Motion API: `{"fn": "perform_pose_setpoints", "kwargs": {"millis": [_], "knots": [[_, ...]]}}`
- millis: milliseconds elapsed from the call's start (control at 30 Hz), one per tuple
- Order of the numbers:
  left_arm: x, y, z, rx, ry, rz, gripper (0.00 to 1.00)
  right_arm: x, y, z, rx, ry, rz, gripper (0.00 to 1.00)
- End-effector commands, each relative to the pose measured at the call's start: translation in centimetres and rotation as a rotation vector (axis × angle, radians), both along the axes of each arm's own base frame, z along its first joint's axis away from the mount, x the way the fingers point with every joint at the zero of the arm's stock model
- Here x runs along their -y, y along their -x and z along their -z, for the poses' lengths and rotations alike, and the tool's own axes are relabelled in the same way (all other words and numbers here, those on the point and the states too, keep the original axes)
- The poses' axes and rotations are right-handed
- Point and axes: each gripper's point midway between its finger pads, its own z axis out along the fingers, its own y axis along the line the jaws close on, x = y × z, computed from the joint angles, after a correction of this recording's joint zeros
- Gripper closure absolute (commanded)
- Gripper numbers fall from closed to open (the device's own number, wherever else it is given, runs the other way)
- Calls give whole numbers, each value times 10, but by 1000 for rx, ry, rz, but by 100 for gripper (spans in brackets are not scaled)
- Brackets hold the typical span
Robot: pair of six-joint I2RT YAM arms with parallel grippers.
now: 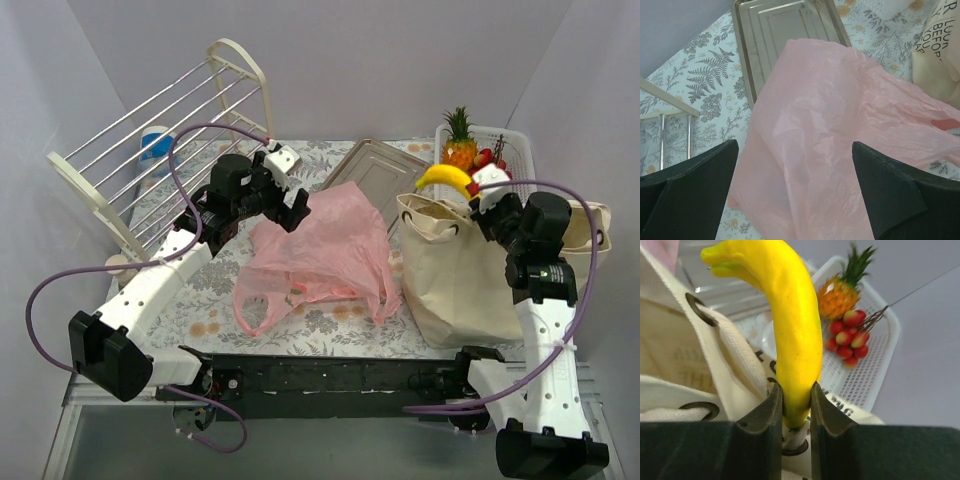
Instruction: Untie the knot of the grocery bags and take out the mixed food
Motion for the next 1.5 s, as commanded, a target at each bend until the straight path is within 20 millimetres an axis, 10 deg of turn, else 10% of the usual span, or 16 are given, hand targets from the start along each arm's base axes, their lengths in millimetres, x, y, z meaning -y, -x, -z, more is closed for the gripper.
{"fn": "perform_pose_setpoints", "kwargs": {"millis": [0, 233, 367, 600, 767, 1100, 1467], "knots": [[10, -5, 1, 16, 30, 27, 2, 7, 68, 134, -451, 162, -91, 99], [14, -9, 11, -13, 32, 26, 2, -2, 101, 160, -596, 165, -186, 99], [14, -8, 16, -16, 39, 21, 2, -2, 101, 130, -515, 172, -178, 99], [13, -1, 27, -48, 81, 1, 2, 0, 27, 1, -151, 106, -76, 99], [8, 1, 32, -49, 79, -17, 2, 5, -48, -24, -109, 33, -27, 99], [-1, -1, 30, -71, 72, -75, 2, 67, -136, 55, -303, -65, 184, 99], [-6, -2, 49, -102, 12, -84, 2, 105, -135, 148, -614, -310, 255, 99]]}}
